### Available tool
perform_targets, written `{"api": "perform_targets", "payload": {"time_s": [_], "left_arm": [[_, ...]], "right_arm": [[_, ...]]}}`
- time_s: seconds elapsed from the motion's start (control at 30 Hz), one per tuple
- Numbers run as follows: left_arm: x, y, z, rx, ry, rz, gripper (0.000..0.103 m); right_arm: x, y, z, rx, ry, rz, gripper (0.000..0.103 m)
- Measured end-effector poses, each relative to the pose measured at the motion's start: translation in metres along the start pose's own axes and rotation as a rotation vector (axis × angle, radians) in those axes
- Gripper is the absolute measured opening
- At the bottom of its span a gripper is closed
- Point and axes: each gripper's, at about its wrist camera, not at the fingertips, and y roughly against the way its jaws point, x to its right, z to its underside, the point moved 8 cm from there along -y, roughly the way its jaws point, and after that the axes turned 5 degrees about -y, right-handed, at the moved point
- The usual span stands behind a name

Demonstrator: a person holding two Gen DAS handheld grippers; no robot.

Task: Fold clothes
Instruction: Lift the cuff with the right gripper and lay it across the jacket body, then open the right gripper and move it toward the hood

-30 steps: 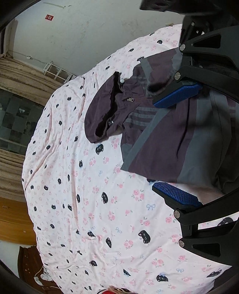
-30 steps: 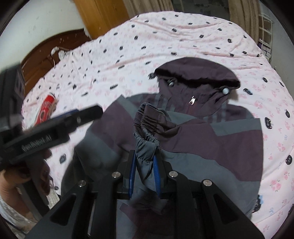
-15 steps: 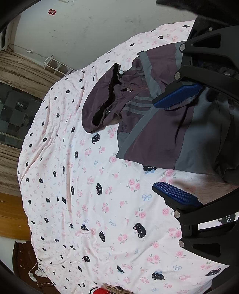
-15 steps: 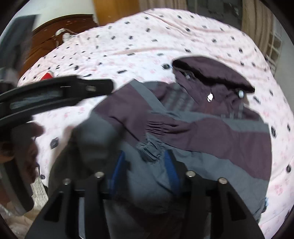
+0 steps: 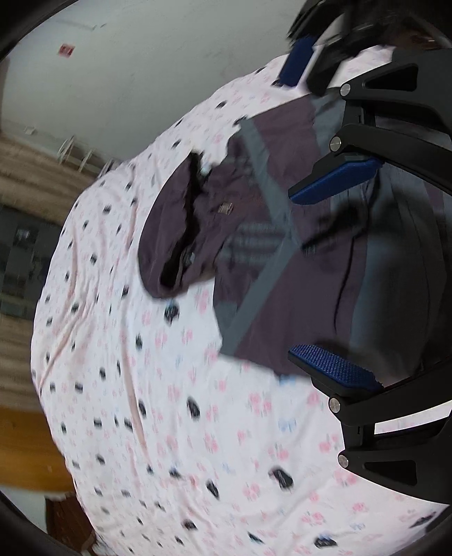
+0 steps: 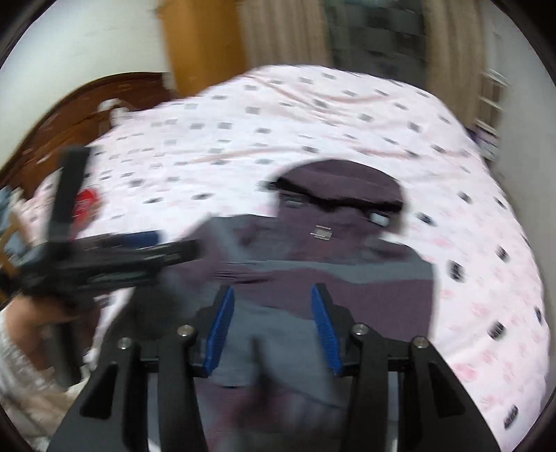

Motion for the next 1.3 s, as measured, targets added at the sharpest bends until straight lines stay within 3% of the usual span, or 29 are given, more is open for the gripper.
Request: {"api": "perform_targets", "payload": {"time_s": [0.1, 0.23, 0.43, 0.6, 0.7, 0.8, 0.87, 1.13, 1.3], "left_arm": [[0.014, -0.016, 0.007, -0.041, -0.045, 0.010, 0.079], [0.017, -0.040, 0.026, -0.115, -0.068, -0.033, 0.080], [0.018, -0.051, 0.041, -0.132, -0.127, -0.069, 0.080], [0.016, -0.044, 0.036, -0.133, -0.094, -0.040, 0.081], [0.010, -0.025, 0.019, -0.105, -0.039, 0.006, 0.081], [0.000, -0.020, -0.006, -0.076, -0.059, -0.012, 0.081], [-0.008, -0.018, -0.023, -0.060, -0.078, -0.029, 0.081], [-0.046, -0.066, -0.088, -0.083, -0.118, -0.086, 0.081], [-0.057, -0.095, -0.115, -0.073, -0.099, -0.062, 0.081]], "right_arm": [[0.028, -0.015, 0.002, -0.032, -0.092, 0.028, 0.041], [0.031, -0.036, 0.014, -0.079, -0.107, 0.029, 0.040], [0.028, -0.069, 0.043, -0.172, -0.081, 0.049, 0.040], [0.035, -0.076, 0.053, -0.209, -0.117, 0.038, 0.040], [0.035, -0.059, 0.037, -0.182, -0.137, -0.041, 0.041], [0.046, -0.036, 0.007, -0.131, -0.176, -0.137, 0.042], [0.054, -0.029, -0.011, -0.111, -0.181, -0.150, 0.042], [0.117, -0.059, -0.081, -0.104, -0.233, -0.100, 0.043], [0.142, -0.093, -0.099, -0.122, -0.273, -0.074, 0.043]]}}
